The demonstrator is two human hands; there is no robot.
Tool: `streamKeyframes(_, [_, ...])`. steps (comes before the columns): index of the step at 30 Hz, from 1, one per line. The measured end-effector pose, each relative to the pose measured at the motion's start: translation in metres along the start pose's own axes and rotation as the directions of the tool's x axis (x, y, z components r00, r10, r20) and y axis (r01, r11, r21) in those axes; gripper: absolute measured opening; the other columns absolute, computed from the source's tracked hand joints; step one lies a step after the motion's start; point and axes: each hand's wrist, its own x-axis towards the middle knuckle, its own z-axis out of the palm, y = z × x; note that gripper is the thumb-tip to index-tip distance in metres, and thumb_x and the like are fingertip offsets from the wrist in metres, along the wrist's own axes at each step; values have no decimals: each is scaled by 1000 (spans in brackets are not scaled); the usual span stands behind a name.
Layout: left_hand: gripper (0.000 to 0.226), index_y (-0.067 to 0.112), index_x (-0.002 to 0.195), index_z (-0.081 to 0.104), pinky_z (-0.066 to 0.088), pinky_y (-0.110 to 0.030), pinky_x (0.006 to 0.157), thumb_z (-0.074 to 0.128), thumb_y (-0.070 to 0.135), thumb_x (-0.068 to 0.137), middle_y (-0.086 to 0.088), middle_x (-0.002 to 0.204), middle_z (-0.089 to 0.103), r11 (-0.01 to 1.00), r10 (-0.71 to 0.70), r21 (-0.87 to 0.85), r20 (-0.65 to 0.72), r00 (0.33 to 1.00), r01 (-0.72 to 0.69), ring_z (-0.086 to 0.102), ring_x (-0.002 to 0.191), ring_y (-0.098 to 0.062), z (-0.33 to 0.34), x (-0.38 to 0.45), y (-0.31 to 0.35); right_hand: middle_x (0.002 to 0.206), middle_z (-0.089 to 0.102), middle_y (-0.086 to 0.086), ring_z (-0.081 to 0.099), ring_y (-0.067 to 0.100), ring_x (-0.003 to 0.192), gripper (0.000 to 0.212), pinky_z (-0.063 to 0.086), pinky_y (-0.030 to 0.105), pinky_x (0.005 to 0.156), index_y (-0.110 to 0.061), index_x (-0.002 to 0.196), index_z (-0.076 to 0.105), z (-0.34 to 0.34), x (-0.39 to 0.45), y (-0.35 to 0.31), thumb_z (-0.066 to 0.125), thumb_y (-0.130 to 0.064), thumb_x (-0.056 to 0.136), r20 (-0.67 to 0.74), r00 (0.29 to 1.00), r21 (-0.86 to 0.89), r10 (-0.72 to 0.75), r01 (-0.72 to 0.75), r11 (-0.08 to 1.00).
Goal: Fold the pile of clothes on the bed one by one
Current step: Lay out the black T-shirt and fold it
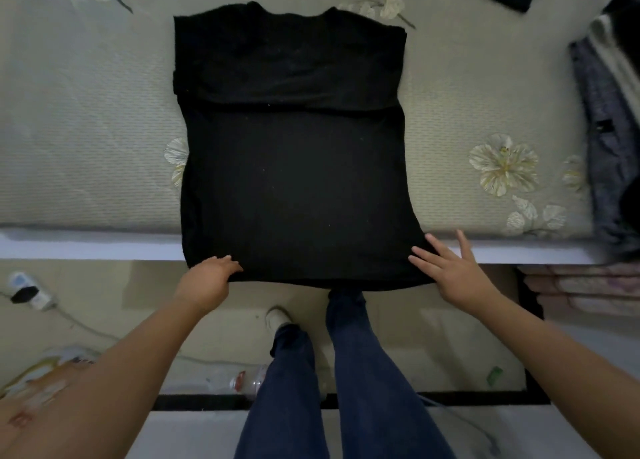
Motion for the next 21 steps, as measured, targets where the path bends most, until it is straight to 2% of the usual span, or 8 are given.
streamKeyframes(1, [55, 17, 136, 40, 26, -27, 106, 40, -6, 86, -5, 146, 36, 1000, -7, 2, -9, 1000, 7, 34, 133, -22, -6, -10, -3, 97, 72, 11, 65, 38, 94, 62, 38, 71, 72, -5, 94, 73, -3, -5, -7, 78, 17, 36, -24, 1000, -10, 9, -10, 1000])
streamKeyframes(5, [61, -15, 111, 57, 40, -57, 92, 60, -31, 53, -35, 113, 57, 999, 34, 18, -369, 929, -30, 57, 102, -51, -35, -31, -20, 103, 69, 17, 62, 43, 97, 55, 32, 76, 74, 2, 102, 68, -28, 1, -24, 56, 15, 50, -89, 980, -4, 176, -177, 984])
streamKeyframes(7, [58, -20, 107, 56, 38, -64, 89, 62, -31, 50, -40, 108, 56, 998, 56, 38, -442, 895, -44, 56, 97, -55, -55, -28, -22, 120, 60, 21, 50, 45, 116, 59, 20, 75, 90, 4, 117, 58, -42, 21, -22, 56, 20, 61, -43, 942, 89, 333, -328, 940])
streamKeyframes(9, [51, -17, 119, 49, 29, -56, 103, 54, -25, 68, -38, 123, 48, 1000, 26, 25, -480, 877, -15, 48, 115, -50, -82, -16, -24, 145, 36, 11, 21, 32, 139, 62, -3, 63, 106, -5, 139, 35, -56, 45, -11, 47, 11, 80, 27, 888, 109, 459, -459, 882])
streamKeyframes(11, [51, -13, 128, 41, 18, -48, 110, 46, -19, 78, -32, 135, 40, 999, 20, 53, -493, 870, 7, 37, 129, -42, -106, 3, -28, 152, 23, 3, 5, 23, 143, 60, -13, 53, 108, -12, 144, 22, -69, 72, 4, 39, 0, 89, 22, 854, 97, 520, -519, 849])
streamKeyframes(14, [53, -7, 135, 33, 10, -42, 113, 42, -14, 83, -26, 143, 32, 990, 79, 140, -518, 852, -6, 28, 135, -35, -144, 38, -33, 152, 24, 3, 4, 21, 143, 56, -15, 51, 108, -12, 144, 23, -88, 114, 30, 35, -5, 91, -8, 815, 101, 579, -575, 812])
streamKeyframes(17, [54, 3, 142, 21, 3, -35, 114, 36, -3, 91, -17, 150, 21, 966, 119, 258, -508, 853, 19, 17, 140, -26, -184, 81, -30, 153, 20, 3, 0, 20, 143, 52, -12, 54, 109, -11, 145, 19, -102, 161, 64, 27, -15, 94, 44, 785, 42, 618, -619, 784])
streamKeyframes(21, [54, 10, 146, 10, -1, -32, 113, 30, 6, 96, -10, 154, 11, 924, 126, 377, -464, 877, 67, 9, 142, -20, -236, 150, -18, 153, 22, 5, 2, 23, 143, 53, -8, 56, 110, -8, 144, 21, -110, 226, 119, 34, -11, 93, 92, 754, 35, 650, -655, 755])
